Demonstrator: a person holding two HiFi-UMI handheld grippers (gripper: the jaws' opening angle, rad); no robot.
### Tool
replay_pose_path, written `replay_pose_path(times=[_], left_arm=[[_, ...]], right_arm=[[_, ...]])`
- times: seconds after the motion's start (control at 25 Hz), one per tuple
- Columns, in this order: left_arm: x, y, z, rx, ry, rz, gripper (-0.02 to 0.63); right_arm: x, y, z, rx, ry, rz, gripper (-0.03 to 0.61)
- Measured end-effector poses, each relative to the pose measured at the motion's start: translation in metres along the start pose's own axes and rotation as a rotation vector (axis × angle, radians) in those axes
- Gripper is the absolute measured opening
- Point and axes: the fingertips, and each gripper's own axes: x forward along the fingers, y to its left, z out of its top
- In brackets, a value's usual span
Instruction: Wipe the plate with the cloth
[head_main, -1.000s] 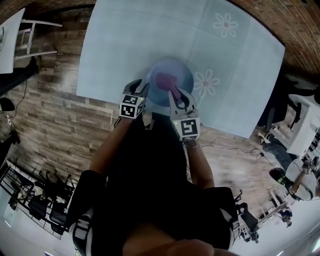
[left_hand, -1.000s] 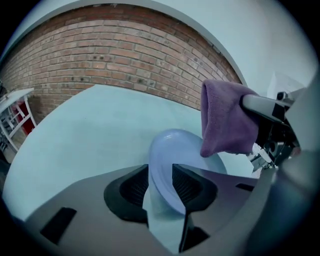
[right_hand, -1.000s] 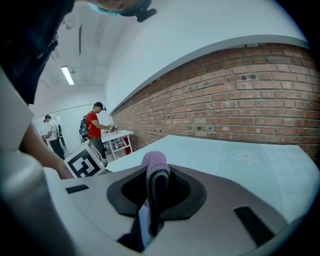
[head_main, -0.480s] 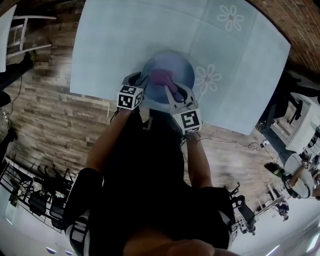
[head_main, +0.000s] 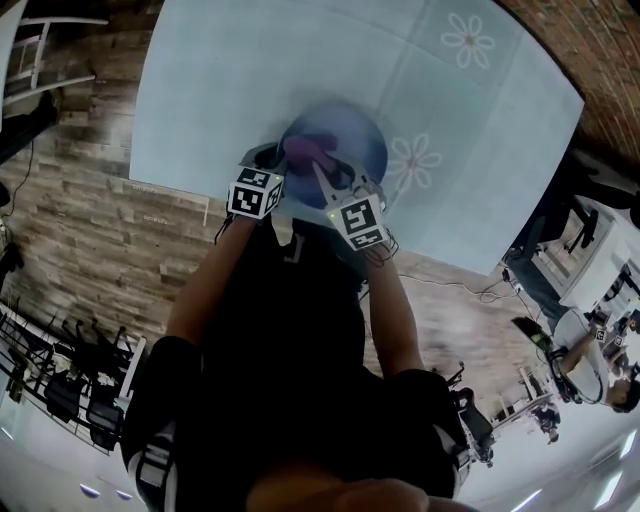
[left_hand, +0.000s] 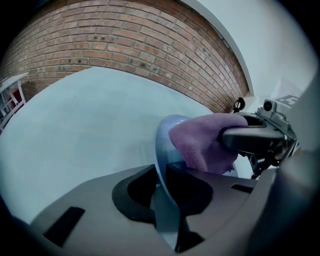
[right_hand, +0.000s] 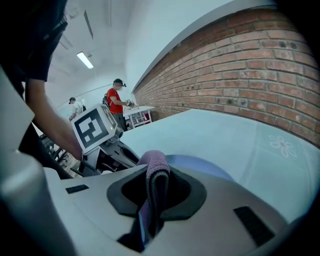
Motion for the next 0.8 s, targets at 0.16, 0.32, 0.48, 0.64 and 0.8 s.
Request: replay_pose_path(times=[0.16, 0.32, 0.48, 0.64, 0.8], left_arm=[[0.000, 0.000, 0.001, -0.010, -0.008, -0.009, 0.081], [0.001, 0.002, 0.002, -0.018, -0.011, -0.018, 0.078], [0.001, 0.002, 0.003, -0.031, -0.010, -0.031, 0.075], [-0.001, 0.000, 0.003, -0.041, -0.006, -0.030, 0.072], [0.000, 0.001, 0.003, -0.031, 0.001, -0.045, 0.071]], right_arm=[[0.017, 0.000, -0.004, -0.067, 0.048, 0.005, 0.071], [0.036, 0.001, -0.012, -0.129, 0.107, 0.005, 0.071], [0.050, 0.001, -0.026, -0.153, 0.158, 0.007, 0.071], [0.054, 0.001, -0.032, -0.205, 0.188, -0.020, 0.071], [0.063, -0.004, -0.029, -0.275, 0.207, -0.045, 0.071]])
